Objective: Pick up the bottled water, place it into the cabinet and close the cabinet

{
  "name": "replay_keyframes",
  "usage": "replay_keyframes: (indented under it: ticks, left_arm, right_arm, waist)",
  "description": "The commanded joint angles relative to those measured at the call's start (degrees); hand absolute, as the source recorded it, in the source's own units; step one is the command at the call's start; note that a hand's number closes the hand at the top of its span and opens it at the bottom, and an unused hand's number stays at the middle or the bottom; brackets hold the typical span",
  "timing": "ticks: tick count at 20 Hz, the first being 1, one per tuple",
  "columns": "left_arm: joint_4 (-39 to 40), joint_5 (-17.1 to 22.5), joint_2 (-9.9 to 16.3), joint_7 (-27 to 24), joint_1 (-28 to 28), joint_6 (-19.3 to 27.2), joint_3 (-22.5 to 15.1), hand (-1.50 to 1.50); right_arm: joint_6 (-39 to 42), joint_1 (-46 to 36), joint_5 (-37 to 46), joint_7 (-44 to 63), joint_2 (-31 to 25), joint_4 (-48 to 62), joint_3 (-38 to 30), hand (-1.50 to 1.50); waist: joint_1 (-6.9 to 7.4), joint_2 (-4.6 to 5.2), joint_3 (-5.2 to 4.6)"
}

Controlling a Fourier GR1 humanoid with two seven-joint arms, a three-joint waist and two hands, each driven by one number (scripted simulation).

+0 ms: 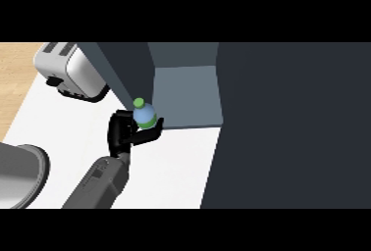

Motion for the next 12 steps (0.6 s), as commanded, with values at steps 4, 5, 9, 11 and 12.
replay_keyframes:
  ticks: [4, 5, 9, 11, 12]
  left_arm:
    - [3.6, -4.1, -3.0, 3.4, -16.7, 5.3, -1.8, 1.5]
    - [4.0, -4.6, -2.1, 3.4, -16.6, 5.6, -1.9, 1.5]
    - [5.6, -4.6, -2.9, 1.9, -16.0, 7.5, -1.5, 1.5]
    - [4.5, -5.4, -1.7, 2.4, -16.0, 7.8, -2.7, 1.5]
    - [5.6, -6.0, -0.5, 1.0, -16.2, 8.4, -2.1, 1.5]
  right_arm:
    - [0.7, 1.0, -1.8, -0.6, -0.5, -2.2, -1.1, -1.5]
    - [0.8, 0.9, -1.1, -1.1, -0.7, -2.7, -0.5, -1.5]
    - [1.8, 1.7, -1.7, -1.2, -1.6, -3.1, 0.3, -1.5]
    - [1.2, 2.4, -1.5, -0.5, -1.7, -3.9, -0.2, -1.5]
    - [2.0, 1.7, -1.3, -2.8, -1.8, -1.7, -0.2, -1.5]
  waist:
    - [-2.99, 0.86, -0.31]
    - [-2.88, 0.75, -0.34]
    - [-4.0, 1.05, -0.46]
    - [-3.63, 0.73, -0.43]
    - [-4.06, 1.1, -0.4]
